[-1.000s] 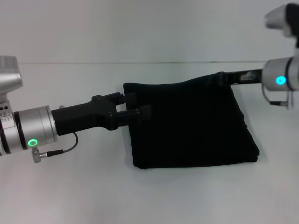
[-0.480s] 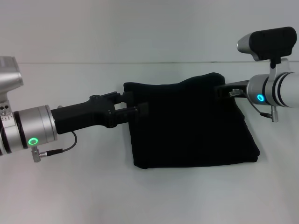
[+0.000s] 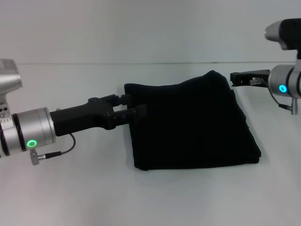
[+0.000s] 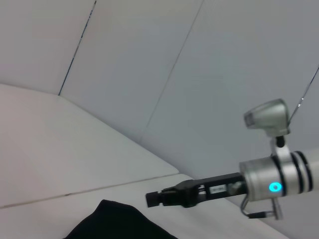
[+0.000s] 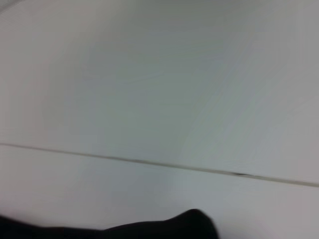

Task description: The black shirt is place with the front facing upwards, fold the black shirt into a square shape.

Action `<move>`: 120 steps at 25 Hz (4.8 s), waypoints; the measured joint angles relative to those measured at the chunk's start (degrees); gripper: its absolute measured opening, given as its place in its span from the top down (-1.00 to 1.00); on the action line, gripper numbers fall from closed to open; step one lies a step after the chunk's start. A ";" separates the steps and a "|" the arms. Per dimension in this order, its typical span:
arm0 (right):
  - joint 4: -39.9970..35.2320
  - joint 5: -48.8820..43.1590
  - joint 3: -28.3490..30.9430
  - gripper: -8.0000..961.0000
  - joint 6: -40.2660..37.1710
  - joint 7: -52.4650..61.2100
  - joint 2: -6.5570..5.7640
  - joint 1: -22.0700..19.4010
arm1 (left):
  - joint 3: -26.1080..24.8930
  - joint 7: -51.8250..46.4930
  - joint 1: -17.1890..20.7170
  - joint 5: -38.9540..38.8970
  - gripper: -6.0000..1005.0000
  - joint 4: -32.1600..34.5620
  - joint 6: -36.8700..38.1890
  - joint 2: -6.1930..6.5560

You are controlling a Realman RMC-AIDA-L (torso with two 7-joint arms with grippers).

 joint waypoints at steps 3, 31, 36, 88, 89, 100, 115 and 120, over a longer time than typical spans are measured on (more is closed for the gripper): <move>-5.74 0.25 1.11 0.93 -11.76 -1.44 -0.23 -2.93 | 0.04 -0.67 0.49 0.16 -0.53 0.03 0.85 0.44; -8.75 -11.25 1.89 0.80 -34.72 -3.95 -0.09 -3.27 | -0.11 0.00 3.17 0.02 -0.55 0.98 4.66 0.86; -9.73 -11.14 3.54 0.78 -34.60 -4.37 -0.20 -4.55 | -0.08 0.01 3.07 0.02 -0.55 1.03 4.18 0.84; -29.48 1.79 32.40 -0.91 -67.10 -19.54 2.53 -26.63 | 14.98 -3.78 -1.10 4.64 -0.77 18.64 16.53 2.60; -30.63 1.76 32.34 -0.91 -67.84 -18.78 2.55 -26.80 | 16.04 -4.18 -1.25 5.23 -0.77 18.88 15.87 2.32; -41.90 -8.69 29.94 -0.90 -62.70 -7.74 2.10 -24.14 | 18.93 -8.24 -2.00 8.33 -0.77 18.94 10.19 -0.21; -41.05 -17.99 26.46 -0.90 -58.67 -5.34 1.94 -19.28 | 21.39 -14.58 -2.50 9.21 -0.77 19.09 3.32 -0.60; -40.72 -18.02 26.34 -0.90 -58.57 -5.52 1.90 -19.25 | 21.26 -14.68 -2.57 9.14 -0.77 19.13 3.29 -0.50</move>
